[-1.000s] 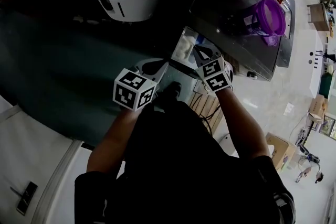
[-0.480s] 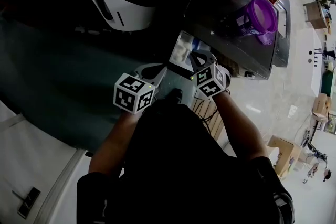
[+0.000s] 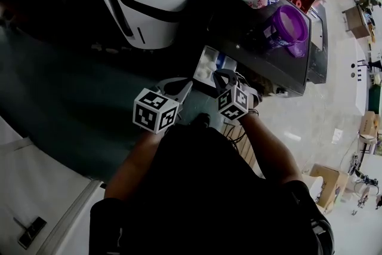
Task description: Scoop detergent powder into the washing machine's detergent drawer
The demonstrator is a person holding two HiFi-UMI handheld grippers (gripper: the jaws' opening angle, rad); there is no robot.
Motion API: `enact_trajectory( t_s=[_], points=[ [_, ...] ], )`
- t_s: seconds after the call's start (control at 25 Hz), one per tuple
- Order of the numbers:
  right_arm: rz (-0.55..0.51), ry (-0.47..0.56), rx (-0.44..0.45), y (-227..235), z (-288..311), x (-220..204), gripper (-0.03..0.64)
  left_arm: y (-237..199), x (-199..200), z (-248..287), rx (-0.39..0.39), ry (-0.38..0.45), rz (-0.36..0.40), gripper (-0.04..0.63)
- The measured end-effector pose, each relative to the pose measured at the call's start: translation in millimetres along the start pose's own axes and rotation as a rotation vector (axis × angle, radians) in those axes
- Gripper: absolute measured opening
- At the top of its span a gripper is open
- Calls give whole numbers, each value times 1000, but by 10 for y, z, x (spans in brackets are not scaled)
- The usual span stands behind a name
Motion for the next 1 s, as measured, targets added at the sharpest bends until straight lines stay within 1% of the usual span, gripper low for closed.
enact_trajectory(
  t_s=[0.12, 0.28, 0.44, 0.6, 0.8, 0.88, 1.0],
  points=[
    [12, 18, -6, 7, -11, 25, 21, 9, 30, -34, 4, 7, 4, 9],
    [95, 64, -51, 176, -166, 80, 21, -5, 84, -92, 5, 12, 7, 9],
    [81, 48, -15, 113, -126, 44, 21, -46, 135, -98, 4, 10, 13, 8],
    [100, 24, 22, 14, -57, -18, 21, -66, 180, -82, -5, 4, 20, 9],
    [103, 31, 49, -26, -65, 28, 21, -95, 242, -51, -21, 1, 28, 8],
    [145, 43, 39, 27, -84, 32, 21, -103, 265, -39, -29, 4, 31, 8],
    [244, 64, 8, 197, -186, 28, 21, -107, 296, -46, -41, 13, 36, 9]
  ],
)
Point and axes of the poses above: the fingertips, and each gripper's own axes: z forward along the fingers, y to its right, x out of its top, the point moved 10 cm from there along -z, backward along the fingers, and after that the axes turned 3 degrees about -y, right-handed, at the moved point
